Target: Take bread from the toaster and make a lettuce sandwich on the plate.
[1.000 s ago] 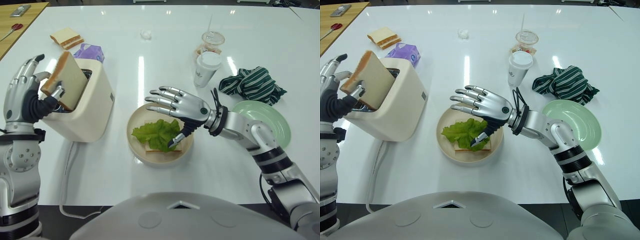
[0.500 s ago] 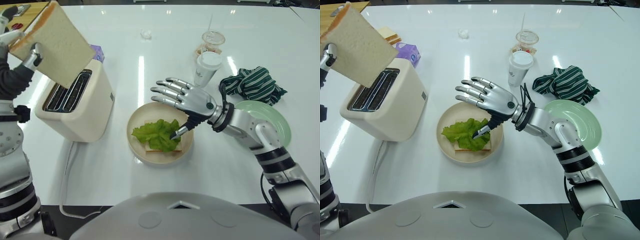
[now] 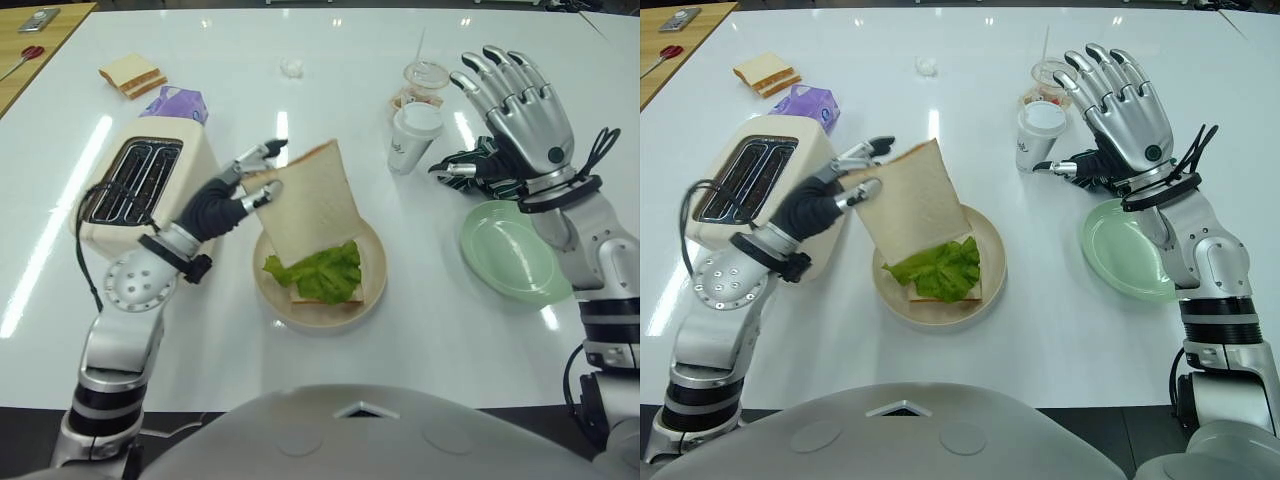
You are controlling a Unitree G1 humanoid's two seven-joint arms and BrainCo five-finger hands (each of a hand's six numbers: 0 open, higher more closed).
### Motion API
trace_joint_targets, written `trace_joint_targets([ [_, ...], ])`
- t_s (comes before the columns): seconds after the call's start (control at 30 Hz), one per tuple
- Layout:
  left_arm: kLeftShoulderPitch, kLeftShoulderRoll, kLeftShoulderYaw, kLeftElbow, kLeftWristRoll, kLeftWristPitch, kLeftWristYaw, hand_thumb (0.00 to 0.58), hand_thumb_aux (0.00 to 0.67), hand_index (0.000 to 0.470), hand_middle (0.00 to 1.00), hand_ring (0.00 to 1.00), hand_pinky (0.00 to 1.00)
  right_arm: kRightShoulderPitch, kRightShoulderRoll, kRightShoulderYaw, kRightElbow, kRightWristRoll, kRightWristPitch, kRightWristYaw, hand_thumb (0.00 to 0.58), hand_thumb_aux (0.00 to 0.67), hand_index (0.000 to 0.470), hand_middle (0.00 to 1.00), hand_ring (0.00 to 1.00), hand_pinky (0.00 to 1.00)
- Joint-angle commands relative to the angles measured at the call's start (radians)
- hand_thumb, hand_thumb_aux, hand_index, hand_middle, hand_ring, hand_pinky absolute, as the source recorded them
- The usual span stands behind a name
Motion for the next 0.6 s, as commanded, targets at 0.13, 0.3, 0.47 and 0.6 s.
trace_joint_targets([
  [0.13, 0.016, -0.013, -0.115, 0.215, 0.058, -0.103, -0.039, 0.58, 0.67, 0.47, 0.0, 0.0, 0.0, -0.006, 0.005, 0.046, -0.003, 0.011, 0.009, 0.006, 0.0, 0.0, 0.0, 0.0, 0.0, 0.0],
  [0.3, -0.049, -0.024, -0.155, 0.35, 0.09, -0.176, -0.062, 0.58, 0.67, 0.47, 0.0, 0.0, 0.0, -0.018, -0.002, 0.08, 0.017, 0.012, -0.005, 0.004, 0.0, 0.0, 0.0, 0.0, 0.0, 0.0],
  [0.47, -0.093, -0.025, -0.178, 0.405, 0.124, -0.221, -0.075, 0.58, 0.67, 0.47, 0.0, 0.0, 0.0, -0.016, -0.007, 0.091, 0.018, 0.019, -0.009, -0.001, 0.0, 0.0, 0.0, 0.0, 0.0, 0.0],
  [0.6, -0.106, -0.028, -0.193, 0.437, 0.161, -0.248, -0.063, 0.58, 0.67, 0.47, 0.0, 0.0, 0.0, -0.01, -0.008, 0.096, 0.014, 0.022, -0.014, 0.0, 0.0, 0.0, 0.0, 0.0, 0.0, 0.0],
])
